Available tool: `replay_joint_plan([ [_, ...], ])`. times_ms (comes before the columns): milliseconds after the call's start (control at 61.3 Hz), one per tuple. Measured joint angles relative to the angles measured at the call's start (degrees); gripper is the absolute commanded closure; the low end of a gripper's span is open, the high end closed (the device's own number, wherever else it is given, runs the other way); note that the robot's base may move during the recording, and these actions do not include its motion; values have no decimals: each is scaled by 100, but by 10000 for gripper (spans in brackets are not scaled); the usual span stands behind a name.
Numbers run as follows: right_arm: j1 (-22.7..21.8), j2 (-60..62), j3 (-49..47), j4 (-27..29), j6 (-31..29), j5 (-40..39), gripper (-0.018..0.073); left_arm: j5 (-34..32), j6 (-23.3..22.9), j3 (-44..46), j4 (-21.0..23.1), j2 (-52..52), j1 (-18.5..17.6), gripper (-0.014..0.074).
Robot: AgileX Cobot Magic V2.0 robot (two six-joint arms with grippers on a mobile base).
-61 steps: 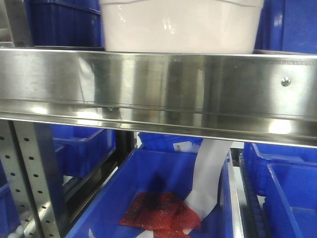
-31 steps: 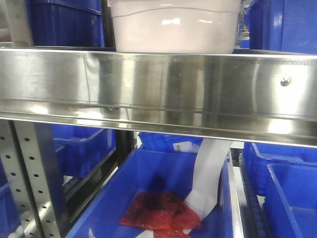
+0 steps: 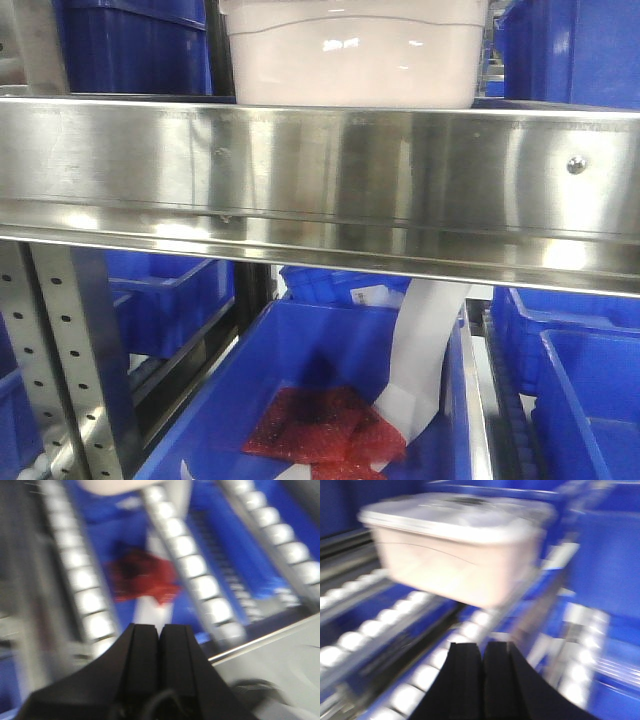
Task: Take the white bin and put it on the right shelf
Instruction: 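Lower the bin onto the roller shelf and open both grippers, then withdraw both grippers back from the bin on the shelf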
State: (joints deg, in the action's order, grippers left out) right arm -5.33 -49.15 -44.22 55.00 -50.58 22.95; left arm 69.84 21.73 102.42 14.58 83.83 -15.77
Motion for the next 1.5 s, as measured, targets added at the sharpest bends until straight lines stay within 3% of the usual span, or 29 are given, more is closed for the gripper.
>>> replay_joint_plan([
  [82,0,490,537,0,0,-429,490,-400,-345,-302,-631,-342,-283,714],
  [163,0,1028,949,0,-51,-705,490,-948,-498,-874,-873,-784,-387,714],
  [506,0,2983,1767,43,-279,-474,490,-4246,-581,-4823,-974,-3358,-404,715],
  [686,0,3505,1780,43,-292,-77,490,-5357,-581,-6260,-974,-4526,-404,714],
  [898,0,3569,1780,43,-292,1,491,-5685,-581,-6949,-974,-5311,-404,715],
  [1502,0,3569,1780,43,-292,1,491,-5721,-581,-6985,-974,-5334,-404,715],
])
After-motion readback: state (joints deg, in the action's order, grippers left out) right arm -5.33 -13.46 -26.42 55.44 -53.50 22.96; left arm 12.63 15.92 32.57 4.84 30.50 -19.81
